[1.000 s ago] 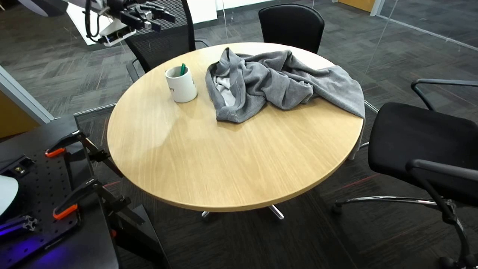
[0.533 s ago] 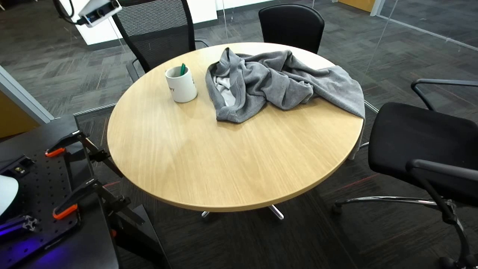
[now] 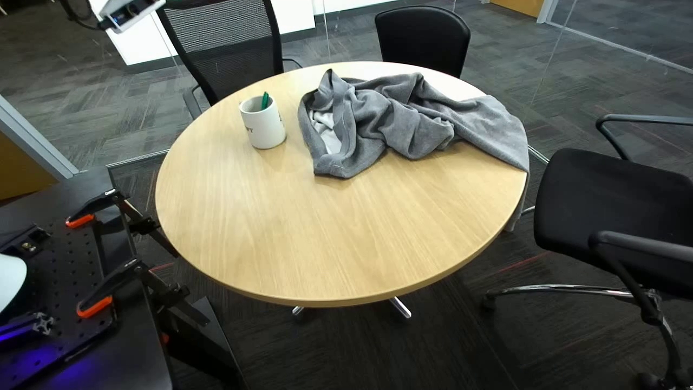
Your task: Put the green pen inside the white mug
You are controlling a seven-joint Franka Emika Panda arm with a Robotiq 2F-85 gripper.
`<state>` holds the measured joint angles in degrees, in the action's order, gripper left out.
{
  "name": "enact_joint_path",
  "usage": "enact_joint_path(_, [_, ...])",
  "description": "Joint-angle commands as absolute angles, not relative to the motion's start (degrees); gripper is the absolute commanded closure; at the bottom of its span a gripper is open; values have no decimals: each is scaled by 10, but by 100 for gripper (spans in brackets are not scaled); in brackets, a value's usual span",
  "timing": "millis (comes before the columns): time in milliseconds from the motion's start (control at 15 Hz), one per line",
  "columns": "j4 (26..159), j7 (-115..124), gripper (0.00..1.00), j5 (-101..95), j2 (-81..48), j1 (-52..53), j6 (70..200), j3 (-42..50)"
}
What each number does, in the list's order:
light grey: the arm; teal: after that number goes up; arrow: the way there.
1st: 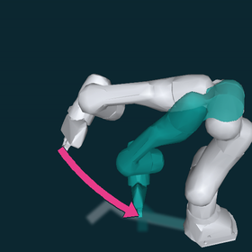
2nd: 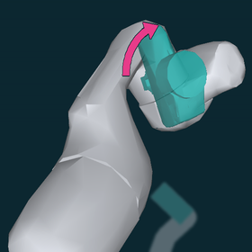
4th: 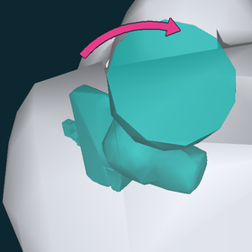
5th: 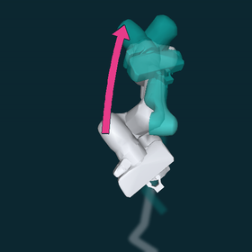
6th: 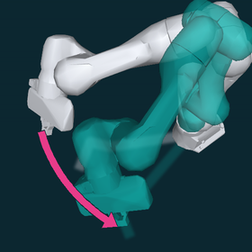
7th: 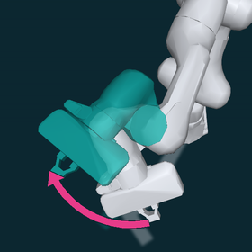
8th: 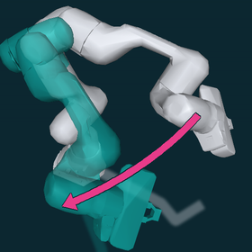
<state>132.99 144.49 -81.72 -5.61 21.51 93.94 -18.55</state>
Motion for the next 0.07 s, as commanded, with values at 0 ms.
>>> enact_joint_path(0, [1329, 1445, 0, -817, -57, 210, 938, -192])
